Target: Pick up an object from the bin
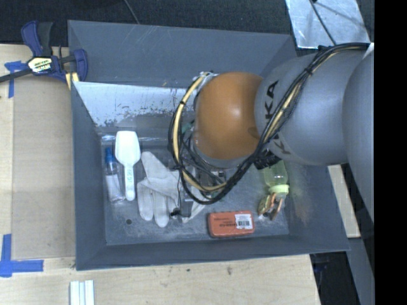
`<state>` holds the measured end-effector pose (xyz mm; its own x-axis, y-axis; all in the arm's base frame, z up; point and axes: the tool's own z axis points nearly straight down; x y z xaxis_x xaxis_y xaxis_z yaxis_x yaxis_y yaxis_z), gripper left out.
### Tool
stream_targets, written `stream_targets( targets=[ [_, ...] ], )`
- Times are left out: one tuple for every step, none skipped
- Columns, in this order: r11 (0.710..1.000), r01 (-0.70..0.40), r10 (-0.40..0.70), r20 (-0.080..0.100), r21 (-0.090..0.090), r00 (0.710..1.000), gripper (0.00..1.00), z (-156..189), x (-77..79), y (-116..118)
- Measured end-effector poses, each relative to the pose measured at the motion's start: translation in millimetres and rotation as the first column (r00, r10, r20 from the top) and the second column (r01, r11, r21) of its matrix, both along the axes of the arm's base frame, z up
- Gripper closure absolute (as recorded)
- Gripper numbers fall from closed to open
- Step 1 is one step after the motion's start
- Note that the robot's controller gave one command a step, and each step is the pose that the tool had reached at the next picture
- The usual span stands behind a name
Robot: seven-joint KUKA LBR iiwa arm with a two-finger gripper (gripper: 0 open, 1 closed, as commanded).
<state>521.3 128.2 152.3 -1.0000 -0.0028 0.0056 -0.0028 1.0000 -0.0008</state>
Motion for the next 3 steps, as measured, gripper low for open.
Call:
stream_targets(
  targets=[
    [1.0,0.002,-0.002,0.008,0.002,1.0,0.0,4.6,1.8,-0.3],
    [1.0,0.031,-0.031,0.012,0.003,0.999,0.0,-11.3,22.3,-7.9],
    [0.999,0.036,-0.036,0.011,0.002,0.999,0.0,-61.1,28.3,-29.3]
  ],
)
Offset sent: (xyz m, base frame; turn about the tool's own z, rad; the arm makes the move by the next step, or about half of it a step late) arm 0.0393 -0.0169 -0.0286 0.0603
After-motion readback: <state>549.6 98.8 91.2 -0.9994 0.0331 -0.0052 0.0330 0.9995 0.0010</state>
